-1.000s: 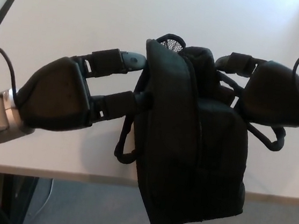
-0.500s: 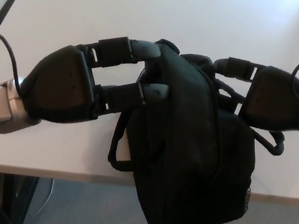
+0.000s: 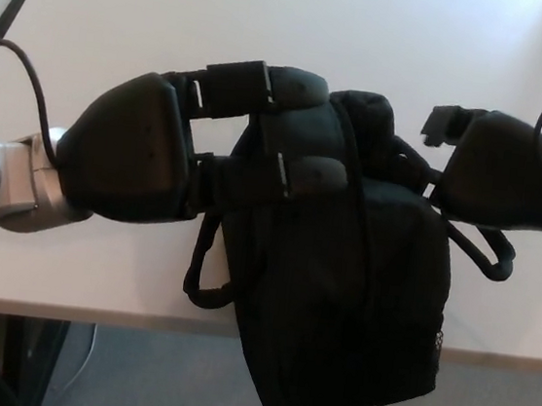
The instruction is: A lunch bag is kept on the middle of the desk and the robot uses both its hands to grab the opening of the bag from the left and right and moves its hands away from each other to spread the bag open
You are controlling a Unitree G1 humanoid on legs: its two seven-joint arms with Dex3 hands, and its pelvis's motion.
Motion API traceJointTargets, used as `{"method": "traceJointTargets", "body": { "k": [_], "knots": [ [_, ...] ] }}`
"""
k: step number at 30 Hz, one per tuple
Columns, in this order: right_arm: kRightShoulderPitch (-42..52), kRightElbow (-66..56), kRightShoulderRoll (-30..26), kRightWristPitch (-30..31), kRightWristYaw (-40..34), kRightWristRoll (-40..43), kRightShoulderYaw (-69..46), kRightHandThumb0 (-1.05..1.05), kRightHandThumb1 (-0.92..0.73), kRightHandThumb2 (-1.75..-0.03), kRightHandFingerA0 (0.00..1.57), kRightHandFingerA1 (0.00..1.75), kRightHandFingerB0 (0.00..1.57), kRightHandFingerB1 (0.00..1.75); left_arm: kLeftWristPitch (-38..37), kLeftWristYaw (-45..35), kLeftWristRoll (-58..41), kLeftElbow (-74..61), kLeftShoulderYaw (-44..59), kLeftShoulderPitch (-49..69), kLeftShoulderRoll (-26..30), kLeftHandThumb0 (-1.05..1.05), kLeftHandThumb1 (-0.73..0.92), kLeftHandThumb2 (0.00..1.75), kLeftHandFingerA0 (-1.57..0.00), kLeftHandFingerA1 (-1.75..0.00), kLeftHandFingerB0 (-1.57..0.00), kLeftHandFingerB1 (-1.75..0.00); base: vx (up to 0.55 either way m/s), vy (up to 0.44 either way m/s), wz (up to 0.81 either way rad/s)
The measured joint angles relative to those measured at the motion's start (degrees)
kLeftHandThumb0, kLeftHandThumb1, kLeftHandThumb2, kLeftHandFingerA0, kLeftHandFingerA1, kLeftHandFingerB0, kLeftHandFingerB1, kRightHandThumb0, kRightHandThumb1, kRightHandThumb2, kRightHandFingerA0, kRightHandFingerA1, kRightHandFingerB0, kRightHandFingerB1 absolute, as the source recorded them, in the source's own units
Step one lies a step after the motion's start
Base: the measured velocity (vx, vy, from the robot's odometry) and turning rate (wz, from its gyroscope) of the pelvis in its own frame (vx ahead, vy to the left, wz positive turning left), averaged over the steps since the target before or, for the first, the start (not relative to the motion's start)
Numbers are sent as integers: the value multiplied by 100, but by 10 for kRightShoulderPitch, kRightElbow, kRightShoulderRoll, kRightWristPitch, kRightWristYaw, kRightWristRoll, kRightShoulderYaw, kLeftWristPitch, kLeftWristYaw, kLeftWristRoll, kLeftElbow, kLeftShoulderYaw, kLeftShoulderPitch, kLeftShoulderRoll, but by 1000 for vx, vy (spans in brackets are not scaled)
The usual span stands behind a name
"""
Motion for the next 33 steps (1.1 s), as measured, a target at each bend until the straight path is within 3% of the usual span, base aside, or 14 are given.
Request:
{"method": "traceJointTargets", "body": {
  "k": [7, 13, 15, 17, 21, 22, 23, 24, 25, 28, 29, 30, 32, 33],
  "knots": [
    [8, 2, 2, -26, 19, 13, -13, -39, -61, -59, 33, 36, 24, 29, -14, -18, -9, -22, 13, 11, -3, -16, 48, 57, -38, -39, -35, -35, 0, 0, 0],
    [7, -12, 2, -11, 12, -6, 10, -34, -59, -59, 37, 34, 21, 30, -14, -24, -4, -32, 12, 32, -4, -13, 45, 54, -48, -39, -39, -34, 0, 0, 0],
    [8, -7, 5, -12, 16, -3, 1, -39, -57, -58, 38, 33, 21, 30, -14, -23, -3, -28, 9, 44, -7, -8, 47, 55, -56, -40, -50, -36, 0, 0, 0],
    [12, -1, 8, -20, 30, 10, -17, -40, -54, -57, 42, 34, 25, 30, -14, -21, -1, -23, 4, 57, -13, -19, 41, 54, -116, -57, -104, -58, 0, 0, 0],
    [20, 1, 10, -36, 47, 25, -37, -40, -54, -57, 41, 33, 24, 30, -14, -36, -14, 1, 4, 98, -19, -13, 37, 68, -122, -63, -111, -64, 0, 0, 0],
    [22, 2, 10, -40, 51, 29, -42, -40, -54, -56, 40, 33, 25, 31, -14, -39, -18, 10, 4, 108, -21, -22, 24, 109, -114, -128, -107, -104, 0, 0, 0],
    [24, 1, 10, -42, 53, 31, -44, -40, -53, -56, 41, 34, 25, 31, -14, -39, -20, 24, 3, 115, -23, -21, 21, 107, -126, -134, -112, -125, 0, 0, 0],
    [27, 0, 10, -46, 56, 35, -48, -40, -53, -56, 42, 34, 26, 31, -14, -39, -22, 47, 0, 126, -26, -25, 21, 123, -104, -169, -90, -153, 0, 0, 0],
    [30, -2, 10, -48, 59, 37, -51, -40, -53, -56, 42, 34, 26, 31, -14, -38, -22, 70, -3, 137, -29, -25, 21, 123, -104, -169, -90, -153, 0, 0, 0],
    [33, -7, 11, -55, 63, 40, -56, -39, -52, -56, 45, 35, 30, 32, -13, -31, -24, 121, -7, 159, -46, -22, 26, 125, -95, -171, -84, -160, 0, 0, 0],
    [33, -12, 11, -59, 64, 41, -57, -37, -49, -56, 67, 41, 60, 39, -10, -27, -28, 148, -7, 170, -58, -19, 33, 121, -94, -171, -81, -160, 0, 0, 0],
    [33, -12, 11, -59, 64, 42, -58, -37, -49, -56, 67, 41, 60, 39, -10, -26, -28, 152, -7, 171, -61, -19, 33, 121, -94, -171, -81, -160, 0, 0, 0],
    [37, -15, 12, -63, 63, 45, -63, -40, -50, -56, 85, 105, 88, 60, -7, -16, -34, 184, -4, 180, -75, -19, 43, 116, -98, -169, -80, -153, 0, 0, 0],
    [40, -16, 14, -64, 63, 48, -66, -40, -50, -56, 85, 105, 88, 60, -7, -11, -39, 199, -2, 184, -83, -19, 43, 116, -98, -169, -80, -153, 0, 0, 0]
  ]
}}
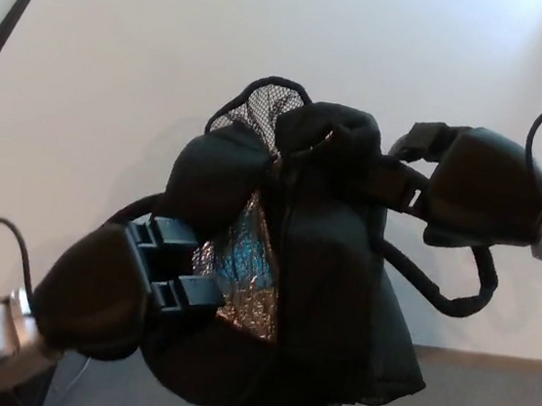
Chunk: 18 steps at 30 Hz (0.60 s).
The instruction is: A lunch bag is kept on the middle of the desk and the robot uses both its hands to grab the opening of the bag from the left and right and moves its hands away from each other to spread the bag open
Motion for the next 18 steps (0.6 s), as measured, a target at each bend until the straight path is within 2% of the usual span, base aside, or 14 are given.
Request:
{"method": "traceJointTargets", "body": {
  "k": [1, 2, 3, 5, 6, 7, 8, 9, 13, 14, 16, 17, 18],
  "knots": [
    [2, -2, 1, 0, -1, 1, 0, -41, -40, -74, 102, 122, 92, 86, 0, 3, -3, 9, 1, 2, -4, -18, 51, 109, -96, -169, -79, -152, 0, 0, 0],
    [5, -2, 2, -1, -1, 3, -1, -33, -53, -56, 95, 139, 90, 93, 0, 7, -9, 23, 4, 5, -9, -18, 52, 106, -92, -164, -84, -150, 0, 0, 0],
    [7, -2, 2, -2, -2, 4, -2, -38, -53, -57, 98, 132, 92, 82, -1, 8, -11, 29, 5, 6, -11, -13, 50, 114, -98, -164, -86, -146, 0, 0, 0],
    [15, -2, 3, -5, -5, 7, -3, -34, -55, -58, 93, 134, 89, 77, -3, 11, -20, 45, 9, 10, -16, -16, 51, 108, -95, -158, -87, -147, 0, 0, 0],
    [21, -3, 3, -7, -7, 10, -5, -38, -57, -59, 94, 135, 88, 80, -6, 13, -27, 55, 12, 12, -19, -18, 48, 111, -118, -132, -104, -123, 0, 0, 0],
    [27, -4, 3, -11, -10, 12, -7, -38, -57, -59, 94, 135, 88, 80, -10, 15, -33, 65, 15, 14, -21, -18, 48, 111, -118, -132, -104, -123, 0, 0, 0],
    [31, -6, 3, -12, -12, 12, -8, -41, -61, -58, 95, 128, 88, 76, -13, 15, -37, 70, 18, 15, -22, -17, 52, 112, -97, -163, -85, -148, 0, 0, 0],
    [38, -8, 2, -14, -15, 13, -10, -43, -64, -60, 94, 127, 88, 77, -18, 16, -43, 77, 22, 15, -22, -15, 47, 115, -97, -159, -86, -143, 0, 0, 0],
    [58, -19, -5, -19, -22, 15, -13, -44, -64, -61, 91, 125, 85, 76, -32, 19, -57, 91, 29, 16, -22, -16, 48, 116, -99, -152, -90, -138, 0, 0, 0],
    [61, -20, -6, -20, -24, 15, -13, -44, -55, -94, 93, 112, 80, 85, -34, 19, -58, 93, 31, 16, -22, -17, 46, 119, -99, -152, -94, -133, 0, 0, 0],
    [68, -21, -9, -22, -29, 15, -13, -44, -55, -94, 93, 112, 80, 85, -41, 19, -64, 97, 35, 16, -21, -17, 46, 119, -99, -152, -94, -133, 0, 0, 0],
    [70, -21, -10, -23, -31, 15, -13, -43, -67, -60, 86, 131, 81, 89, -42, 19, -66, 98, 36, 16, -21, -19, 46, 120, -102, -148, -97, -128, 0, 0, 0],
    [72, -21, -11, -23, -34, 15, -12, -44, -69, -60, 86, 130, 82, 86, -45, 19, -69, 99, 37, 16, -21, -17, 47, 117, -100, -150, -96, -129, 0, 0, 0]
  ]
}}
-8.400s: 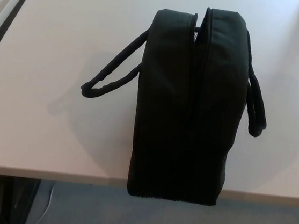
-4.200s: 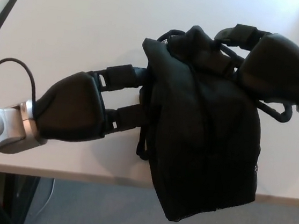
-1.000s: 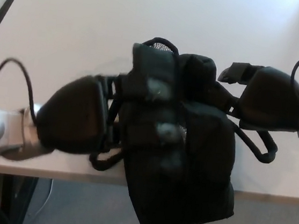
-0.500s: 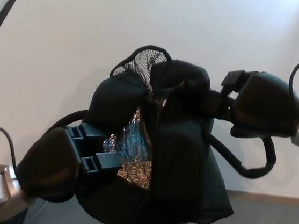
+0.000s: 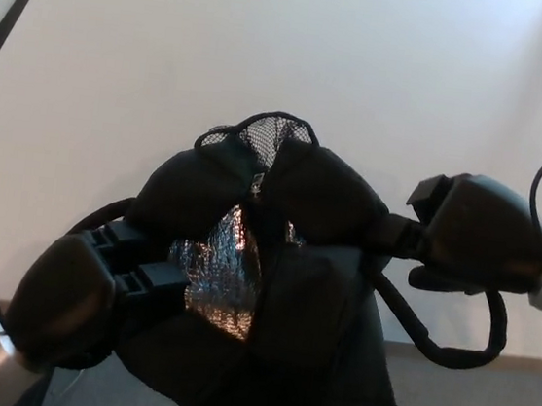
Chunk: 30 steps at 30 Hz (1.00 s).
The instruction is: A lunch bag is kept on the middle of the desk and the robot uses both its hands to grab the opening of the bag from the left and right and moves its hands away from each other to spread the bag open
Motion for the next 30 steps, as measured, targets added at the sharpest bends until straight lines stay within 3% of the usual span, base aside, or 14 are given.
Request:
{"method": "traceJointTargets", "body": {
  "k": [1, 2, 3, 4, 10, 11, 14, 20, 24, 25, 26, 27, 28, 30],
  "knots": [
    [3, 0, -2, -1, -5, 0, 1, -44, -69, -60, 86, 130, 82, 86, -4, -1, -3, 2, 3, 0, 0, -17, 47, 117, -100, -150, -96, -129, 0, 0, 0],
    [7, 0, -4, -3, -10, 0, 1, -44, -57, -97, 92, 112, 80, 85, -8, -2, -6, 3, 5, 0, 1, -18, 46, 116, -101, -147, -98, -124, 0, 0, 0],
    [11, 0, -7, -5, -14, 0, 2, -44, -57, -96, 93, 112, 80, 85, -12, -2, -8, 4, 7, 0, 2, -19, 45, 116, -103, -142, -100, -117, 0, 0, 0],
    [15, -1, -11, -8, -18, 0, 3, -44, -66, -61, 89, 126, 83, 80, -16, -3, -11, 4, 10, 0, 2, -19, 44, 115, -107, -135, -102, -111, 0, 0, 0],
    [41, -7, -39, -16, -56, -3, 9, -41, -62, -58, 92, 128, 87, 85, -35, -13, -23, 7, 21, 5, 10, -19, 46, 114, -107, -130, -102, -111, 0, 0, 0],
    [45, -8, -42, -18, -63, -4, 10, -42, -62, -58, 91, 128, 84, 93, -38, -15, -24, 7, 23, 6, 12, -18, 46, 113, -108, -131, -102, -109, 0, 0, 0],
    [62, -9, -56, -22, -87, -5, 14, -41, -62, -58, 89, 132, 84, 94, -44, -16, -25, 7, 27, 8, 17, -17, 47, 113, -111, -120, -103, -106, 0, 0, 0],
    [89, -2, -67, -26, -136, -5, 28, -45, -62, -61, 85, 139, 75, 104, -54, -20, -25, 7, 31, 13, 22, -16, 48, 109, -111, -119, -103, -104, 0, 0, 0],
    [101, 10, -70, -26, -166, -7, 41, -42, -62, -61, 87, 134, 78, 100, -56, -21, -25, 7, 32, 14, 23, -17, 48, 108, -110, -115, -102, -101, 0, 0, 0],
    [101, 12, -70, -26, -171, -7, 42, -42, -63, -60, 88, 127, 79, 88, -56, -22, -25, 7, 32, 14, 23, -17, 48, 108, -110, -116, -102, -101, 0, 0, 0],
    [101, 14, -70, -26, -177, -7, 45, -42, -63, -60, 88, 127, 79, 88, -57, -22, -25, 7, 32, 15, 24, -17, 48, 108, -110, -116, -102, -101, 0, 0, 0],
    [101, 15, -70, -26, -179, -7, 46, -43, -51, -91, 93, 113, 78, 88, -57, -22, -25, 7, 32, 15, 24, -17, 48, 109, -110, -115, -101, -101, 0, 0, 0],
    [100, 16, -71, -26, -181, -7, 47, -41, -62, -58, 86, 131, 79, 92, -57, -23, -25, 7, 32, 15, 24, -16, 48, 109, -110, -114, -102, -101, 0, 0, 0],
    [100, 16, -71, -26, -183, -7, 48, -41, -63, -59, 86, 133, 81, 93, -58, -24, -25, 7, 33, 16, 24, -17, 49, 110, -111, -113, -102, -101, 0, 0, 0]
  ]
}}
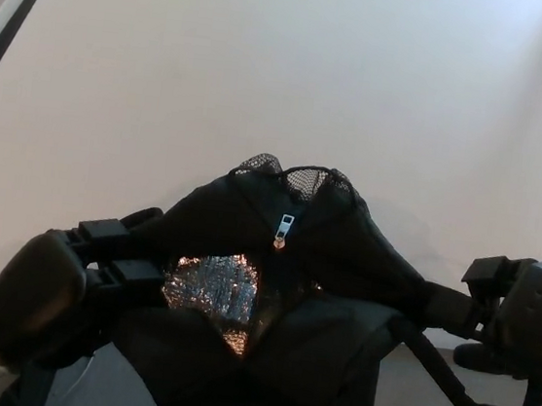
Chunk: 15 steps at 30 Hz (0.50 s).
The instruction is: A lunch bag is kept on the middle of the desk and the robot uses both its hands to grab the opening of the bag from the left and right and moves its hands away from each other to spread the bag open
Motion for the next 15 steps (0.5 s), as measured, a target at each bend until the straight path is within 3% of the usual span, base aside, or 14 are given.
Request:
{"method": "traceJointTargets", "body": {
  "k": [6, 12, 13, 15],
  "knots": [
    [-6, -1, 0, 0, 0, -1, 0, -42, -63, -58, 88, 131, 83, 94, 0, -2, 0, 0, 1, 2, 3, -16, 49, 110, -111, -113, -102, -100, 0, 0, 0],
    [-9, -5, 0, 0, 5, -3, 0, -43, -61, -61, 88, 137, 81, 100, -1, -3, 0, -6, 4, 3, 7, -15, 44, 108, -100, -137, -99, -110, 0, 0, 0],
    [-9, -5, 0, 0, 6, -3, 0, -41, -51, -91, 95, 112, 81, 83, -1, -3, 0, -8, 5, 2, 7, -17, 47, 112, -102, -135, -98, -114, 0, 0, 0],
    [-9, -7, 3, 4, 15, -2, -5, -41, -51, -90, 94, 112, 81, 82, 0, -3, 0, -16, 9, -3, 7, -15, 44, 113, -101, -138, -98, -115, 0, 0, 0]
  ]
}}
